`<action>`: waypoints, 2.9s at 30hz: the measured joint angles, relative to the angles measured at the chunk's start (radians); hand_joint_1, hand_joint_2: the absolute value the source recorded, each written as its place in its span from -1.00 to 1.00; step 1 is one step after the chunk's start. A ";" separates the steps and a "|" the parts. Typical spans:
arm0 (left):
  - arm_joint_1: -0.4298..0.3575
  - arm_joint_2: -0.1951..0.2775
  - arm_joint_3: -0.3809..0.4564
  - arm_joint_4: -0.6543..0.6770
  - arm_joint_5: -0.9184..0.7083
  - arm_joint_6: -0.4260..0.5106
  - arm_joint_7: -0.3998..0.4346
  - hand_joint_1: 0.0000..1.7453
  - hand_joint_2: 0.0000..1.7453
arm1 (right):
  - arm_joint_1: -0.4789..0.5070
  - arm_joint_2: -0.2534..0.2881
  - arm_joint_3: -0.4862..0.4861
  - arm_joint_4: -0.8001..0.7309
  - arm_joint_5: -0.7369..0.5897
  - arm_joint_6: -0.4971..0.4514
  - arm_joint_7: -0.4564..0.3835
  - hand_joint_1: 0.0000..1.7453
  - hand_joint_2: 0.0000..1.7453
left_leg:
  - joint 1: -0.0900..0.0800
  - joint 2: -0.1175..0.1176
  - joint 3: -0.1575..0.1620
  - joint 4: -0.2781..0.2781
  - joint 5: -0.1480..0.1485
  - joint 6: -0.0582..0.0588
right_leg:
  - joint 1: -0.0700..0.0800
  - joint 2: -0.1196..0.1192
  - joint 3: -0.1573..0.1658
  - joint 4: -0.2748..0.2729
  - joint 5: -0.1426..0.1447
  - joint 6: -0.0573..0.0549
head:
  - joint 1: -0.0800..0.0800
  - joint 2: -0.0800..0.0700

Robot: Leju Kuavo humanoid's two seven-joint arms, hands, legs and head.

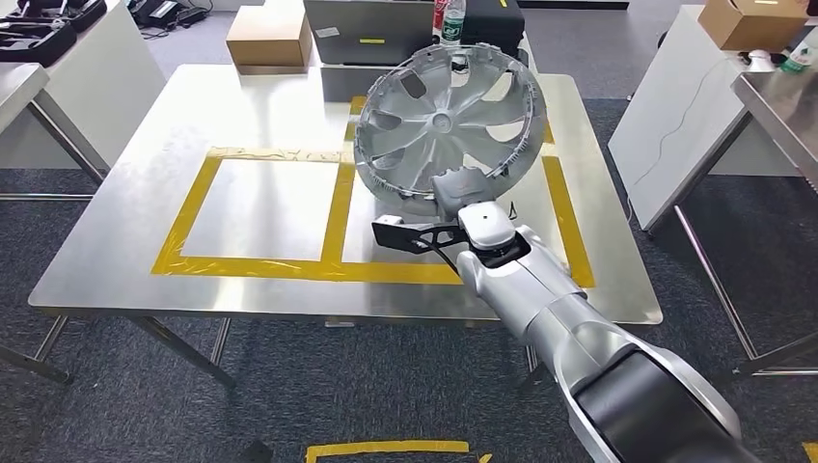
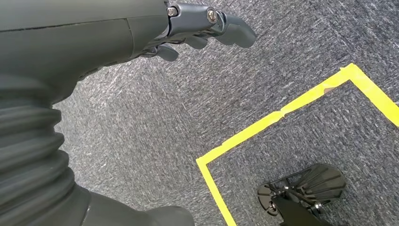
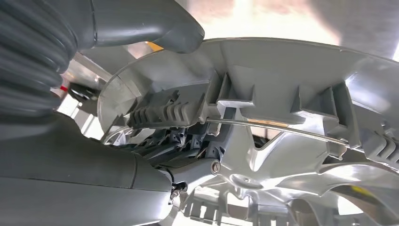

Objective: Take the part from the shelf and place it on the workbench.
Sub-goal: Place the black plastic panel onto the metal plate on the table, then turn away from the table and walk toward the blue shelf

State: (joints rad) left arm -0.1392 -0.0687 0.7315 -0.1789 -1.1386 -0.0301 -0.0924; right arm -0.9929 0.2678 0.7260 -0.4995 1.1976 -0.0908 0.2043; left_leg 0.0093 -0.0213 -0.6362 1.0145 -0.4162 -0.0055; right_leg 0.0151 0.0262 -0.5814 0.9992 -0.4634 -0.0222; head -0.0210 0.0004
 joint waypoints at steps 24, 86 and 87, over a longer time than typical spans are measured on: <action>0.010 0.000 0.031 0.000 0.018 0.007 -0.003 -1.00 -1.00 | -0.049 0.025 -0.047 0.073 0.005 -0.127 -0.062 -1.00 -1.00 | 0.001 0.002 0.002 -0.001 0.003 -0.006 | 0.002 0.001 -0.002 0.005 -0.001 -0.001 | 0.000 0.000; 0.015 0.004 0.072 -0.004 0.011 0.020 0.005 -1.00 -1.00 | 0.054 -0.009 -0.145 -0.309 0.039 -0.313 -0.148 -1.00 -1.00 | 0.002 0.018 0.121 0.018 -0.113 -0.026 | -0.018 -0.024 -0.102 0.026 0.095 0.009 | -0.003 0.000; 0.015 0.004 0.073 -0.005 0.011 0.020 0.004 -1.00 -1.00 | 0.053 -0.009 -0.146 -0.309 0.039 -0.313 -0.147 -1.00 -1.00 | -0.001 0.016 0.123 0.010 -0.113 -0.017 | -0.017 -0.024 -0.102 0.024 0.103 0.016 | -0.003 0.000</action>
State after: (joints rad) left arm -0.1238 -0.0648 0.8041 -0.1836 -1.1277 -0.0101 -0.0879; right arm -0.9399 0.2591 0.5801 -0.8083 1.2363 -0.4035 0.0574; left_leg 0.0080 -0.0050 -0.5128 1.0240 -0.5291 -0.0224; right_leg -0.0024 0.0017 -0.6833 1.0229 -0.3602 -0.0063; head -0.0239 0.0004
